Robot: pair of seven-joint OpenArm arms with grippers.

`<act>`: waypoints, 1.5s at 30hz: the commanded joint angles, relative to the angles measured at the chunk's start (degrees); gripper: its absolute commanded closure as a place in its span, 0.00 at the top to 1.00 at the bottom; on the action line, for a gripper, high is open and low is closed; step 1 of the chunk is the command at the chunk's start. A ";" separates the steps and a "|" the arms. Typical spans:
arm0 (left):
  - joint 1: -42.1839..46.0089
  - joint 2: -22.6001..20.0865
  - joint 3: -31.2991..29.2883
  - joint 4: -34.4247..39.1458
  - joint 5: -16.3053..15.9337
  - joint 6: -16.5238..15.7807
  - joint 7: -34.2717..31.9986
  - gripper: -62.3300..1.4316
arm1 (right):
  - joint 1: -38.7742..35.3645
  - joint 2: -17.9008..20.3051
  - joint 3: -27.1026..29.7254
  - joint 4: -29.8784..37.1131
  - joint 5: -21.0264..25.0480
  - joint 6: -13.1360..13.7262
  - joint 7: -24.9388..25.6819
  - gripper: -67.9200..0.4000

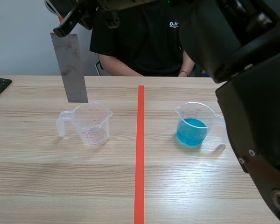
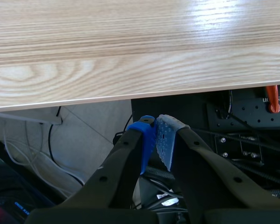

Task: Do the redox reaction experiment.
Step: 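Put the plate into the left beaker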

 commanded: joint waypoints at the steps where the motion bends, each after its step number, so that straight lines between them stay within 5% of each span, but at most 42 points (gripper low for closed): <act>1: 0.44 -0.31 0.15 0.39 -0.20 -0.35 -0.33 0.10 | 1.62 -0.20 -0.17 0.15 -0.35 -0.02 1.31 0.03; 25: 0.44 -0.31 0.15 0.39 -0.20 -0.37 -0.33 0.10 | 1.60 -0.17 -0.31 -8.09 -6.10 0.00 8.02 0.03; 45: -0.52 -0.31 0.15 0.39 -0.20 -0.35 1.22 0.10 | 1.16 -0.15 -0.31 -22.23 -17.00 0.00 21.90 0.03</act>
